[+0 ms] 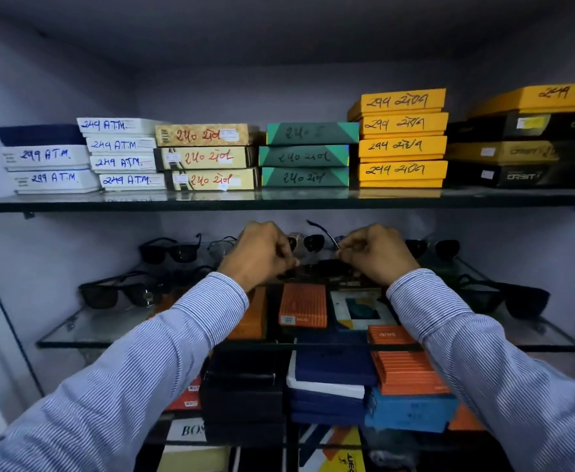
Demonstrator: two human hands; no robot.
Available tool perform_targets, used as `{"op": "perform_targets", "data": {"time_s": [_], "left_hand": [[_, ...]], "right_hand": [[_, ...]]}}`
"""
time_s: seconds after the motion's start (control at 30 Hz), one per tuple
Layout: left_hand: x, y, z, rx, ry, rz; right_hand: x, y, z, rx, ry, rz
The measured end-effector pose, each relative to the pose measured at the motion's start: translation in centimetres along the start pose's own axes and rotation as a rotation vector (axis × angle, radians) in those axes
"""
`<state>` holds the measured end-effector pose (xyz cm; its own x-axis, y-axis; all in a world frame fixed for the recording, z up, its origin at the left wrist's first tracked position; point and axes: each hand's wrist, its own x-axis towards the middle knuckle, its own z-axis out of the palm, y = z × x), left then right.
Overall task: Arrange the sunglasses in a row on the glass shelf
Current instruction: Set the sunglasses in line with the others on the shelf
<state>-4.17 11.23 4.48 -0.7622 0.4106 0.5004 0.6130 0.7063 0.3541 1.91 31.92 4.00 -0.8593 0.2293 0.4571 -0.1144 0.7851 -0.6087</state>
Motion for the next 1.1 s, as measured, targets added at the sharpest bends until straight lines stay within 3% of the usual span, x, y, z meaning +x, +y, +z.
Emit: {"op": "perform_targets", "data": {"time_s": [0.1,0.33,0.63,1.1], "left_hand": [[0.3,-0.8,-0.8,-0.010,0.033,-0.124],[1.1,-2.9,-1.0,-0.061,-0.073,-0.341],[2.0,-3.6,-0.1,0.058,-0.171,-0.323],[1.7,-2.7,0.3,0.150,-0.238,-0.270]], "right_hand": [[0.6,-0.2,0.3,0.016,-0.025,0.098],[1.7,-0.9,1.7,0.009,-0.110,0.196],[2.3,-0.6,3.6,-0.057,-0.209,0.235],[1.7,0.0,3.6,-0.121,-0.161,0.246]]}}
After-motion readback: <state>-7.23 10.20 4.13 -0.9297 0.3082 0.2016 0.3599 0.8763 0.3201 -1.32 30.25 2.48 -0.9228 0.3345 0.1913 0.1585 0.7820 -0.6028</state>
